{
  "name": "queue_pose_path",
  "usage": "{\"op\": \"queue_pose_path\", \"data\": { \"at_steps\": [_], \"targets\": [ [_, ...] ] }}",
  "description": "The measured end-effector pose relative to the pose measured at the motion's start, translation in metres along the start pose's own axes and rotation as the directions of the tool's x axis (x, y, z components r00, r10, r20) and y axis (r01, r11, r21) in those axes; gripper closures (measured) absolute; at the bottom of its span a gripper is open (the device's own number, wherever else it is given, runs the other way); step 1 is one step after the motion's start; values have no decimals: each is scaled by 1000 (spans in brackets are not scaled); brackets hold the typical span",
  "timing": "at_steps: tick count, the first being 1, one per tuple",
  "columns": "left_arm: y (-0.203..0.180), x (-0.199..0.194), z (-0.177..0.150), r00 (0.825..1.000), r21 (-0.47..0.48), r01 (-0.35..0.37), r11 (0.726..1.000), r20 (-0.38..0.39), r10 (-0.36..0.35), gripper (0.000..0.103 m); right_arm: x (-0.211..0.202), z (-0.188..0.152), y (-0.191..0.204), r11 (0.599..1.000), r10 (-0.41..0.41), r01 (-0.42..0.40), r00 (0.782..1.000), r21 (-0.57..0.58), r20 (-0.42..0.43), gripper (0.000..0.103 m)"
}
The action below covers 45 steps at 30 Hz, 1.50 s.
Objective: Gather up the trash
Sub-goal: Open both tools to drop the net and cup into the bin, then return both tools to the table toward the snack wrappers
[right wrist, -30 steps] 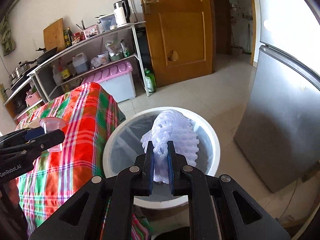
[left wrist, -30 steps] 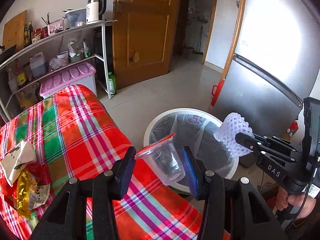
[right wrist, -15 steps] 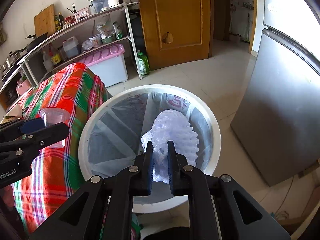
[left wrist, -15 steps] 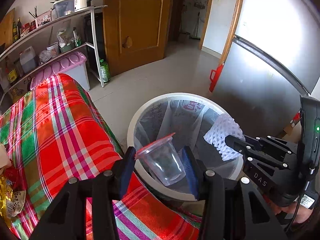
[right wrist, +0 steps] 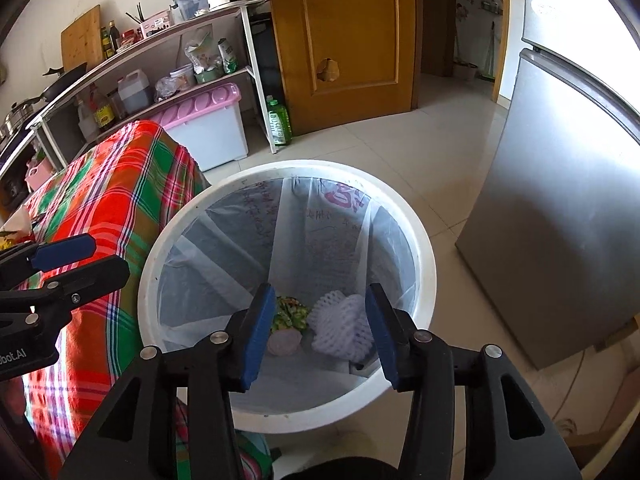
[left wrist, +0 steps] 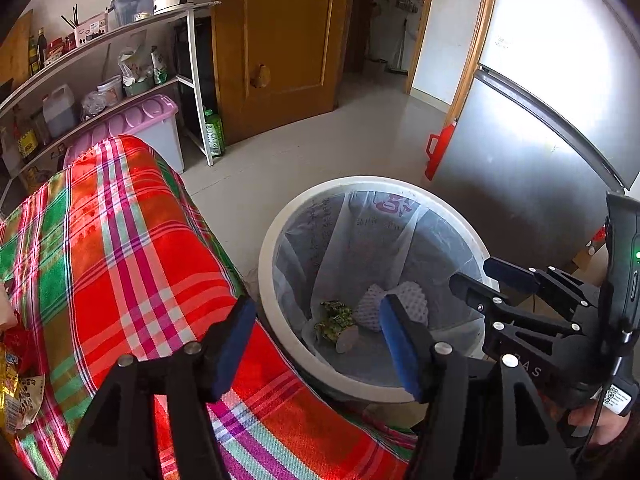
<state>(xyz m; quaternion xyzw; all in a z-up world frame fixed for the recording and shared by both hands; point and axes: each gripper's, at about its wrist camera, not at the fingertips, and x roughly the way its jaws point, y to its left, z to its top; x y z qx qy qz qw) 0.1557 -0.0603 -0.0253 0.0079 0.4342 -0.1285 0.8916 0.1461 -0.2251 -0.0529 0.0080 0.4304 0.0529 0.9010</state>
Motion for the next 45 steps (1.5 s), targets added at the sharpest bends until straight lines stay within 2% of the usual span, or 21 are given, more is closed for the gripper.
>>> {"op": "queue_pose_path", "data": {
  "at_steps": [8,19,26,29,32,38,45],
  "targets": [
    [12,-21,-5,999,-24,-11,1000,31,12,35,-14,3,8,1000,5,-5,999,-2,36,55],
    [50,-67,-19,993,-89,-41,995,107,51,31,-47,9,47,997,71,-67,991,-43,111,55],
    [83,-90,-34,986,-147,-80,986,132,100,30,-52,12,75,991,117,-108,985,-76,126,55],
    [99,-103,-44,978,-171,-108,979,156,136,29,-54,13,92,986,146,-134,981,-99,128,55],
    [118,-116,-55,965,-206,-166,964,168,202,27,-55,15,111,978,180,-164,975,-132,126,55],
    [164,-139,-79,942,-310,-231,922,167,291,24,-51,18,154,955,250,-227,962,-194,108,55],
    [212,-155,-105,924,-404,-271,874,146,354,22,-43,18,200,923,315,-290,947,-252,68,55]
  ]
}}
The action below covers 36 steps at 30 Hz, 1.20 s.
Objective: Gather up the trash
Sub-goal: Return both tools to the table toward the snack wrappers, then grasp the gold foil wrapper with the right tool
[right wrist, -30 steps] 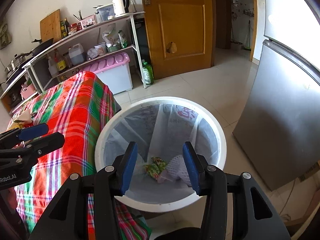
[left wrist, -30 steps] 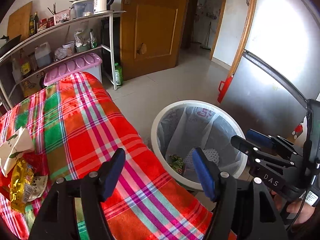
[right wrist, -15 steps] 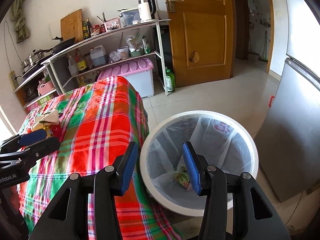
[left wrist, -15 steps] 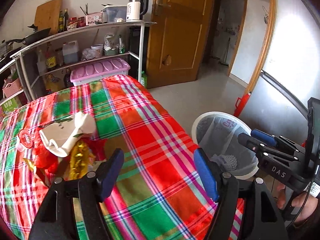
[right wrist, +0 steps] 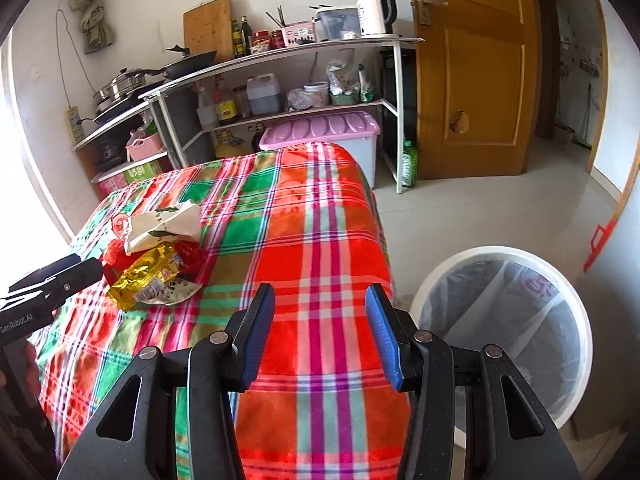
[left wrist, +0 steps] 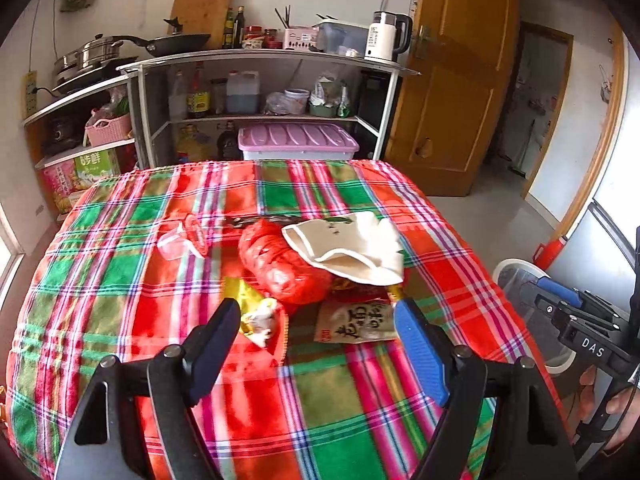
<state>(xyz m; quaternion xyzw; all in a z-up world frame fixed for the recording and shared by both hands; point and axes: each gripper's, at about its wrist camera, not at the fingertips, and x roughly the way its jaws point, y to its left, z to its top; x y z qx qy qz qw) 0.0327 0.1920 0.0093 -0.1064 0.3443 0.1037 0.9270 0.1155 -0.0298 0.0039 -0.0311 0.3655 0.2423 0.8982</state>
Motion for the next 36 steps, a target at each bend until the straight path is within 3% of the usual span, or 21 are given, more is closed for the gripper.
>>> {"op": "queue_pose_path", "data": {
  "at_steps": [7,11,19,23,27,33,35,36],
  "targets": [
    [35,6,-9,999,-34,-32,999,-33,30,21,21,7,32,997,82,-82,996,-9,-32,54],
    [54,11,-12,998,-61,-15,998,-67,11,21,30,8,55,990,138,-139,990,-25,-44,50],
    [69,13,-14,997,-67,-17,998,-76,12,21,45,13,102,966,242,-246,969,-81,-55,48],
    [72,16,-13,996,-66,-6,998,-90,0,20,57,15,116,963,244,-252,966,-101,-85,48],
    [74,21,-13,995,-81,7,997,-102,-15,18,70,13,129,966,192,-210,974,-152,-122,48],
    [72,24,-12,994,-79,37,996,-104,-45,18,75,9,120,971,163,-183,977,-154,-136,49],
    [70,26,-11,993,-75,42,996,-107,-50,17,73,9,117,971,165,-184,978,-151,-128,54],
    [69,27,-11,992,-76,42,996,-112,-51,17,72,10,117,971,170,-188,977,-150,-126,64]
  ]
}}
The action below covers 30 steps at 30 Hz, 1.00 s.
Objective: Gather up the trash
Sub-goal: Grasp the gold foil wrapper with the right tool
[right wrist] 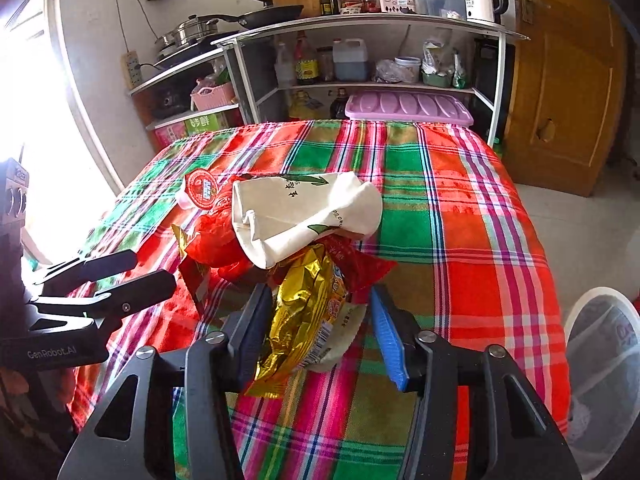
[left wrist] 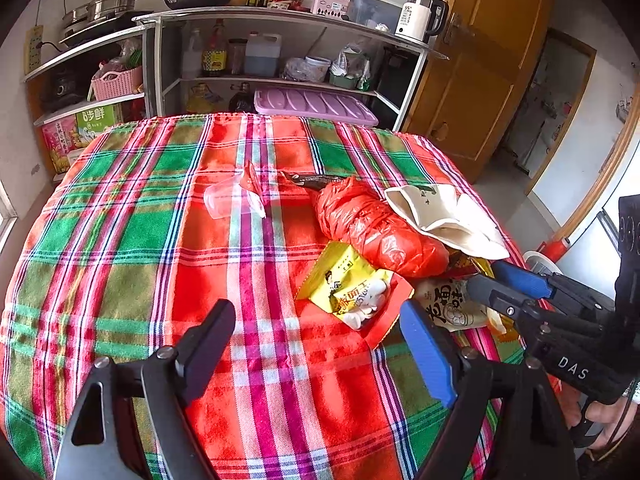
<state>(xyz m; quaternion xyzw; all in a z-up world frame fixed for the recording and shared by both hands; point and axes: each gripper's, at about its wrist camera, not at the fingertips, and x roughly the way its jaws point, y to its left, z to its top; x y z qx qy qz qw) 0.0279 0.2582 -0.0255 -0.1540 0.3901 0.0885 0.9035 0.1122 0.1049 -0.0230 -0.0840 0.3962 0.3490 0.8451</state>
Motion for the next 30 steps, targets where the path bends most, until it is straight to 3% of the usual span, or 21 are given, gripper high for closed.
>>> {"op": "queue_pose_path", "data": {
  "at_steps": [1,7,17,27,30],
  "targets": [
    [0,1,0,1000,-3,-1,1000,-2,1,17,-1,0,0,1000,-1,1,1000,-1,2,71],
    [-9,1,2,1000,10,2,1000,6,-2,17,-4,-6,-2,1000,-15,15,1000,-1,4,94],
    [-13,17,4,999,18,-41,999,-12,41,17,-20,-11,-13,999,-23,22,999,32,41,97],
    [-18,33,5,998,39,-55,998,-28,57,17,-29,-20,-20,999,22,-24,999,44,36,97],
    [-19,33,5,998,38,-56,998,-26,57,27,-32,-22,-21,999,22,-24,999,49,43,97]
  ]
}}
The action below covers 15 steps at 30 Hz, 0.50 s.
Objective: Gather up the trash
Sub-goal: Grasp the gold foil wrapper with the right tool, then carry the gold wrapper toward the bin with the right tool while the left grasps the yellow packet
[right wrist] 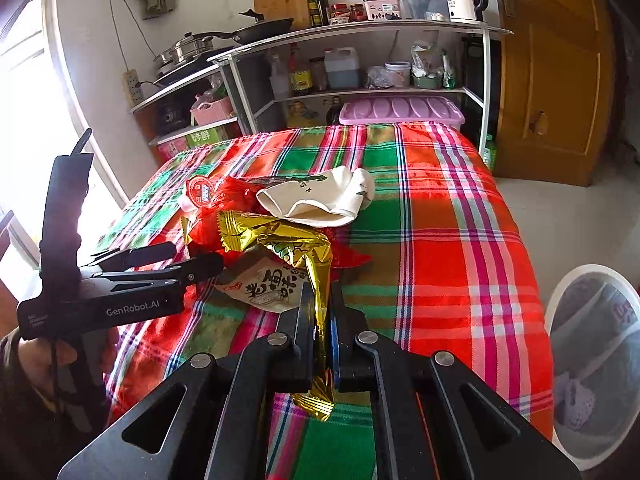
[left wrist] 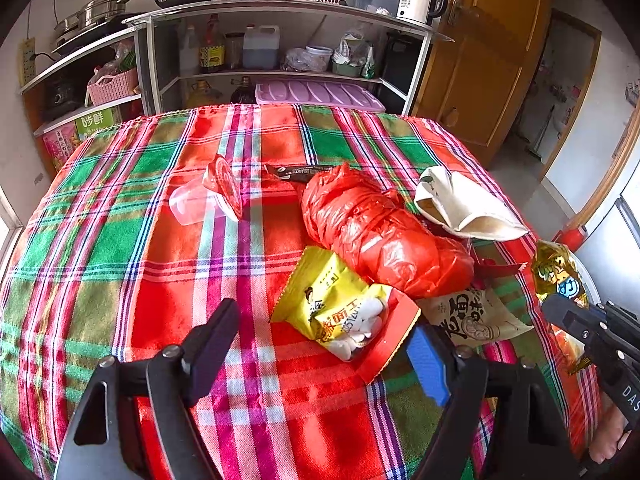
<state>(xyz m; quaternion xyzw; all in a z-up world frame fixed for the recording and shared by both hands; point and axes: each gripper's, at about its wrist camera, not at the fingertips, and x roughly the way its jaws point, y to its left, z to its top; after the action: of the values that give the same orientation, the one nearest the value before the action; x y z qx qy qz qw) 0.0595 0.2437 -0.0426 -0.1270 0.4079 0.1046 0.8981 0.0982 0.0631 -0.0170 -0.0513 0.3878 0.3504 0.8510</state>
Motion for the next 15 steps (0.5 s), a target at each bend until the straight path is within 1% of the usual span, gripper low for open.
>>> {"op": "queue_pose_path", "data": {
  "at_steps": [1,3,6,8,10,11,15],
  "targets": [
    [0,0,0,1000,0,4,1000,0,-4,29,-1,0,-1,1000,0,0,1000,5,3,97],
    [0,0,-1,1000,1,13,1000,-7,-13,37,-2,0,-2,1000,0,0,1000,12,6,97],
    [1,-2,-1,1000,-4,20,1000,-7,-20,43,-4,-2,-3,1000,1,-1,1000,13,7,97],
    [0,-5,-2,1000,1,21,1000,-1,-21,52,-4,-3,-4,1000,-2,2,1000,13,8,97],
    [-1,-6,-2,1000,10,15,1000,2,-15,58,-5,-4,-5,1000,-2,1,1000,16,7,97],
    [-1,-8,-3,1000,14,17,1000,5,-17,70,-5,-5,-5,1000,-2,2,1000,17,7,97],
    [-1,-11,-4,1000,19,4,1000,8,-4,72,-8,-6,-6,1000,-1,1,1000,19,14,97]
  ]
}}
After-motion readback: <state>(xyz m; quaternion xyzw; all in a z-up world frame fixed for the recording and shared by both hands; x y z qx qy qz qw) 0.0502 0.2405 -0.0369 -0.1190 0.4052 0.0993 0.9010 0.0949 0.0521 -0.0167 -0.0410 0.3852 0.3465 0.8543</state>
